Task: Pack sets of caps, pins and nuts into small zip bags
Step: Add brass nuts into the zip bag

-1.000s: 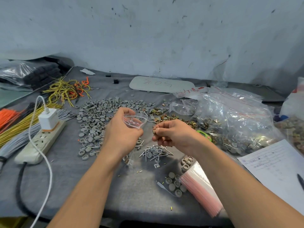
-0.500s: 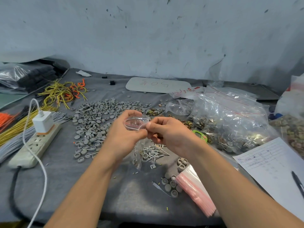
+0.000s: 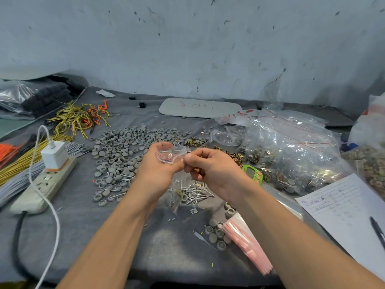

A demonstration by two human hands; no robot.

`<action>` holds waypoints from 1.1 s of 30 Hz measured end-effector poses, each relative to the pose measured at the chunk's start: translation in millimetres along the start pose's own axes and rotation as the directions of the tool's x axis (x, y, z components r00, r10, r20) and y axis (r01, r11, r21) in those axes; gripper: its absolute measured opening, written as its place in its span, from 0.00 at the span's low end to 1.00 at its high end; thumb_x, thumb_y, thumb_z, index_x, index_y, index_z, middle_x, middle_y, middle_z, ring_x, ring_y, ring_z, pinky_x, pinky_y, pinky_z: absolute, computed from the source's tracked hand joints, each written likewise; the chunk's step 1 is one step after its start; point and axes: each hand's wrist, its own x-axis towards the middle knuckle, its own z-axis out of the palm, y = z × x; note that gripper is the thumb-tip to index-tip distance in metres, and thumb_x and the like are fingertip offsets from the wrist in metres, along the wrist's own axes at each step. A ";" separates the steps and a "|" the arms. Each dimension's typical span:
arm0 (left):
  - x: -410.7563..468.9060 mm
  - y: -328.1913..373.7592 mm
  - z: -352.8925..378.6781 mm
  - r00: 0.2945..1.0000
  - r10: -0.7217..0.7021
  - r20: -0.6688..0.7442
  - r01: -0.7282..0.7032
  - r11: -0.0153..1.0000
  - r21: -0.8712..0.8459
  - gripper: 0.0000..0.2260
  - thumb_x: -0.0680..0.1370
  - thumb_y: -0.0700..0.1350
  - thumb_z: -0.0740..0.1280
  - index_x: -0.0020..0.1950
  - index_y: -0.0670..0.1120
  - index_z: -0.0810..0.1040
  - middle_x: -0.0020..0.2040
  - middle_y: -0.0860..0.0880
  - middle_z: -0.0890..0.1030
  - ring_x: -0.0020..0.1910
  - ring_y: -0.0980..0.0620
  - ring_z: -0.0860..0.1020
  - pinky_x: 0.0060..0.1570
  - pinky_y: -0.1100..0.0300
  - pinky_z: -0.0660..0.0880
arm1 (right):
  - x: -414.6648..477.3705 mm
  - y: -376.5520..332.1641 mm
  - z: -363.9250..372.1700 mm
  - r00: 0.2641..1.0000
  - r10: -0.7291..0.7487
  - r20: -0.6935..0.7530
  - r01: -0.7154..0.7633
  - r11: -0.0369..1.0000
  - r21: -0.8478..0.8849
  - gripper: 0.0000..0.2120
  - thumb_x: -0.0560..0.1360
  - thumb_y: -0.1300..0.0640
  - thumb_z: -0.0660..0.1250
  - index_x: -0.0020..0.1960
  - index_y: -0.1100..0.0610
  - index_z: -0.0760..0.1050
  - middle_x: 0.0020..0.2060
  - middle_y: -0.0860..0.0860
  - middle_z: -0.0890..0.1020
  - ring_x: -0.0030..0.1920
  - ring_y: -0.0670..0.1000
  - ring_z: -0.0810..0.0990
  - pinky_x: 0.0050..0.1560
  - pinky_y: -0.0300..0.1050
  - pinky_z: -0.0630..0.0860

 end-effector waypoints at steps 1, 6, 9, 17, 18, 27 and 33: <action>-0.3 0.8 1.2 1.000 -0.005 0.007 0.005 0.999 -0.034 0.19 0.75 0.35 0.76 0.59 0.52 0.75 0.51 0.43 0.85 0.49 0.49 0.84 0.51 0.56 0.78 | 0.5 0.1 1.5 1.000 -0.003 -0.017 0.003 1.000 0.006 0.17 0.78 0.65 0.71 0.31 0.56 0.82 0.30 0.56 0.82 0.28 0.48 0.74 0.30 0.37 0.70; -3.4 4.9 3.1 0.995 -0.057 0.087 0.078 0.960 -0.268 0.17 0.78 0.30 0.69 0.62 0.46 0.73 0.54 0.40 0.84 0.52 0.44 0.84 0.59 0.49 0.80 | 2.6 -1.1 6.6 0.998 -0.015 -0.061 0.019 0.998 0.055 0.17 0.78 0.64 0.72 0.31 0.57 0.80 0.28 0.54 0.80 0.28 0.48 0.73 0.31 0.40 0.68; -3.0 5.0 1.8 0.990 -0.070 0.119 0.105 0.942 -0.317 0.19 0.78 0.29 0.68 0.66 0.44 0.72 0.49 0.44 0.86 0.48 0.47 0.84 0.58 0.50 0.80 | 2.0 -3.2 9.3 0.996 -0.039 -0.078 0.042 0.998 0.043 0.11 0.76 0.66 0.73 0.36 0.60 0.79 0.28 0.53 0.80 0.28 0.47 0.75 0.31 0.38 0.71; -0.8 0.1 1.5 1.000 0.007 0.030 -0.003 0.994 -0.112 0.27 0.74 0.26 0.71 0.62 0.55 0.73 0.49 0.41 0.84 0.44 0.52 0.85 0.43 0.63 0.80 | 3.7 -0.6 14.9 0.992 0.021 -0.126 -0.020 1.000 0.011 0.07 0.79 0.68 0.70 0.43 0.61 0.79 0.32 0.55 0.80 0.28 0.47 0.74 0.30 0.37 0.71; 0.0 -0.2 1.6 0.999 0.014 0.031 -0.012 0.998 -0.069 0.27 0.74 0.27 0.71 0.63 0.55 0.73 0.48 0.42 0.84 0.42 0.54 0.84 0.41 0.65 0.79 | 3.8 -0.5 14.6 0.993 0.055 -0.106 -0.054 0.998 0.009 0.06 0.80 0.68 0.69 0.45 0.60 0.79 0.32 0.54 0.81 0.28 0.47 0.74 0.32 0.38 0.71; 3.0 3.3 -5.8 0.999 -0.008 -0.050 0.008 1.000 -0.003 0.28 0.73 0.24 0.69 0.64 0.51 0.75 0.47 0.44 0.85 0.44 0.52 0.85 0.47 0.60 0.79 | -0.8 -9.1 4.2 0.987 0.147 -0.057 -0.143 0.987 0.069 0.05 0.81 0.69 0.66 0.48 0.63 0.79 0.33 0.56 0.83 0.29 0.49 0.79 0.29 0.36 0.77; -4.4 2.7 -4.7 0.982 0.169 -0.084 -0.108 0.869 0.483 0.31 0.68 0.36 0.76 0.60 0.65 0.71 0.48 0.58 0.82 0.39 0.62 0.80 0.32 0.68 0.71 | -3.6 -20.0 -2.9 0.990 0.008 -0.143 0.004 0.997 0.082 0.06 0.78 0.67 0.71 0.43 0.61 0.83 0.31 0.56 0.81 0.25 0.47 0.70 0.26 0.35 0.66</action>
